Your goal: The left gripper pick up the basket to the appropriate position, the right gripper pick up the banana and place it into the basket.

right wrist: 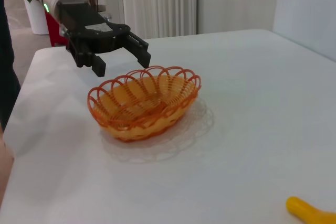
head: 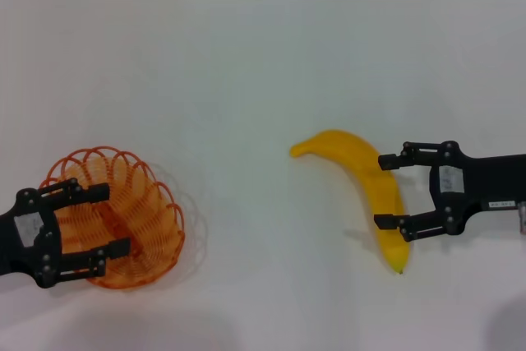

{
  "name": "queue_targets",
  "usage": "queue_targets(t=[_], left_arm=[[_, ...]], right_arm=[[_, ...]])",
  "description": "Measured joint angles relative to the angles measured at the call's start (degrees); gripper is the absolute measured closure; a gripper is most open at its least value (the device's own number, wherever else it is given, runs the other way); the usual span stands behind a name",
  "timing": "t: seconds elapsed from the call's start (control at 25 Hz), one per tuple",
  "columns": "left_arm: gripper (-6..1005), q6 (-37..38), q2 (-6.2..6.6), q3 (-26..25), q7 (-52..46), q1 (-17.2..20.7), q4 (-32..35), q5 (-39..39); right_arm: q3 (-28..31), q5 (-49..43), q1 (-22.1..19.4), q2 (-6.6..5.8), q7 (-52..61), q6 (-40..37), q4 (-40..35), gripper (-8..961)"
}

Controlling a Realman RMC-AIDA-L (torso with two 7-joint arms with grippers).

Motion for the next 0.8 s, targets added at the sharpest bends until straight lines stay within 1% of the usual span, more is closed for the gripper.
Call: queue_targets(t=[0.56, 0.72, 0.8], left_arm=[[173, 0.41, 0.00, -0.18, 0.06, -0.13, 0.00, -0.26], [174, 0.58, 0.09, -1.42, -0.58, 0.05, 0.08, -4.17], [174, 0.59, 0.29, -1.54, -3.55, 0.03, 1.49, -7.26]], right_arm=[[-0.16, 0.00, 0.06, 0.00, 0.05, 0.00, 0.00, 61], [-0.16, 0.00, 0.04, 0.00, 0.04, 0.00, 0.00, 61], [-0.16, -0.01, 0.04, 0.00, 0.06, -0.02, 0.00, 61]])
